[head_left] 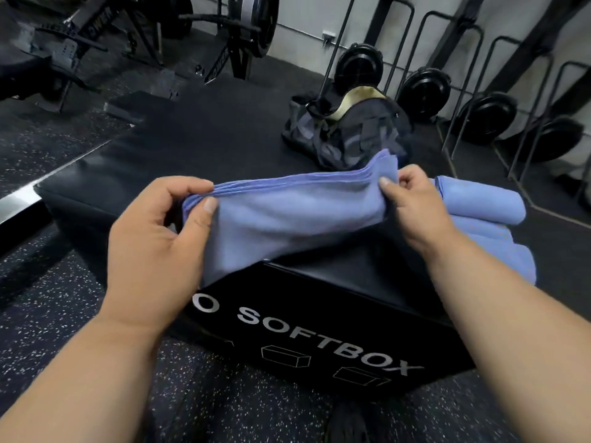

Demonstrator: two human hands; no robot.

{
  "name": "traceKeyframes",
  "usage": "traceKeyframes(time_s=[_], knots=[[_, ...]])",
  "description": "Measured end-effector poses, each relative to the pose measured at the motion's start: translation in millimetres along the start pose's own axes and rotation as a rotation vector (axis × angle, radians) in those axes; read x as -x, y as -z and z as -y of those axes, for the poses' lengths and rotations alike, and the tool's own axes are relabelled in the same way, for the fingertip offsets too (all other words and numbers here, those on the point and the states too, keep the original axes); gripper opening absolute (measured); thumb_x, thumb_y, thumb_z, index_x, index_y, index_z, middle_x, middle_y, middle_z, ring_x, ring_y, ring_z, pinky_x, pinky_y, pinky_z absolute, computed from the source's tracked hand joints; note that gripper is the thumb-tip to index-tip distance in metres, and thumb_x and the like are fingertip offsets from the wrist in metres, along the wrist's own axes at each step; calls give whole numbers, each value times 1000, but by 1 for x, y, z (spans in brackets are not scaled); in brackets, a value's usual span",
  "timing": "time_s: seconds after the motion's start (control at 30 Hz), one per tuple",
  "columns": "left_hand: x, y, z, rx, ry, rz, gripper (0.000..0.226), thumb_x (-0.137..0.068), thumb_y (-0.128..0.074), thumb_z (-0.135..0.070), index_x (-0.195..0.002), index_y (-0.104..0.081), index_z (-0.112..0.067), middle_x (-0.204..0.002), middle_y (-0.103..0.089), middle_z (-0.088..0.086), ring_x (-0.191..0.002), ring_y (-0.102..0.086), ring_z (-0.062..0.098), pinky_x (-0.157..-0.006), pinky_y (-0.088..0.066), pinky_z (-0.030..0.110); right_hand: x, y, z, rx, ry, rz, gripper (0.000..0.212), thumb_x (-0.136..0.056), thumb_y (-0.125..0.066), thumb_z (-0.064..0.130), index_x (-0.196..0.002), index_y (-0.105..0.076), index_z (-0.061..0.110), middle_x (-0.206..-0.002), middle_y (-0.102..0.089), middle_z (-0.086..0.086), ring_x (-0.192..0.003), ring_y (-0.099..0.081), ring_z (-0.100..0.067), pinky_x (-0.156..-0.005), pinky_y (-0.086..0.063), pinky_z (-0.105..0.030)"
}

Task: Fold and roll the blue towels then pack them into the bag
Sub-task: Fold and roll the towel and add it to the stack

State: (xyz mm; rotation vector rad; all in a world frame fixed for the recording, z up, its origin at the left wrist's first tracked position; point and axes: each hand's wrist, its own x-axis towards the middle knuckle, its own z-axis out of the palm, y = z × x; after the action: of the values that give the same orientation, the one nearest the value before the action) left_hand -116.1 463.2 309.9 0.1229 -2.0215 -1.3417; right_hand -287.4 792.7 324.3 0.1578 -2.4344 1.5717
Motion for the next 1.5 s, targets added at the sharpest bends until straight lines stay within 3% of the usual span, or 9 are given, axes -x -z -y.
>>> traceKeyframes(time_s=[0.27,0.47,0.57,0.7,0.83,0.97,1.1,1.3,1.5], knots=[[18,-4,4,95,215,91,36,-102,-64,-27,-117,-52,-57,-109,-63,-25,-100,-61,1,-94,-47,28,38,23,-2,-81,-48,-100,14,-102,-66,28,-94,-55,23,-86,-54,5,-81,-50,-9,-78,-44,-29],[17,-18,9,221,323,86,33,-105,-62,-28,-115,-52,-58,-102,-63,-12,-85,-63,3,-81,-49,29,11,22,19,60,48,-156,7,-104,-60,23,-101,-55,18,-85,-52,12,-70,-48,6,-69,-40,-12],[15,-33,33,203,490,25,23,-104,-63,-34,-117,-54,-50,-101,-68,-9,-91,-69,10,-80,-51,32,-42,-7,27,192,63,-109,9,-100,-62,31,-102,-57,23,-90,-59,10,-77,-54,2,-76,-46,-19],[12,-44,63,40,638,-64,25,-98,-63,-28,-121,-56,-34,-102,-66,-9,-98,-69,20,-75,-49,30,-94,-61,6,469,2,170,38,-104,-58,41,-137,-55,22,-120,-65,-2,-106,-61,-15,-100,-49,-37],[5,-44,62,-304,398,-17,43,-91,-67,-27,-133,-59,-26,-127,-58,-3,-121,-53,21,-100,-37,29,-71,-104,-8,734,170,406,28,-99,-56,53,-123,-64,41,-126,-61,8,-119,-54,-23,-108,-42,-40],[8,-52,69,-498,113,252,47,-90,-55,-47,-132,-69,-31,-143,-62,-3,-140,-49,30,-119,-33,51,-17,-129,-31,840,129,611,77,-95,-36,77,-164,-26,43,-175,-16,1,-162,-8,-20,-131,-5,-51],[22,-59,72,-708,112,534,55,-99,-39,-60,-149,-54,-40,-165,-40,-9,-156,-24,33,-121,-21,64,-21,-127,-36,862,101,643,76,-96,-34,79,-164,-14,52,-177,-2,3,-163,6,-20,-129,5,-56],[24,-54,69,-809,213,612,68,-103,-27,-65,-166,-16,-42,-176,5,-10,-161,8,31,-126,-2,60,-50,-116,-30,986,-15,709,73,-99,-27,78,-163,-5,53,-177,6,5,-163,10,-24,-130,1,-55],[26,-53,68,-794,240,635,73,-103,-26,-67,-167,-5,-41,-175,16,-11,-160,18,31,-127,3,60,-11,-143,0,1014,14,765,82,-92,-25,87,-163,0,55,-176,10,4,-162,11,-31,-128,8,-59]])
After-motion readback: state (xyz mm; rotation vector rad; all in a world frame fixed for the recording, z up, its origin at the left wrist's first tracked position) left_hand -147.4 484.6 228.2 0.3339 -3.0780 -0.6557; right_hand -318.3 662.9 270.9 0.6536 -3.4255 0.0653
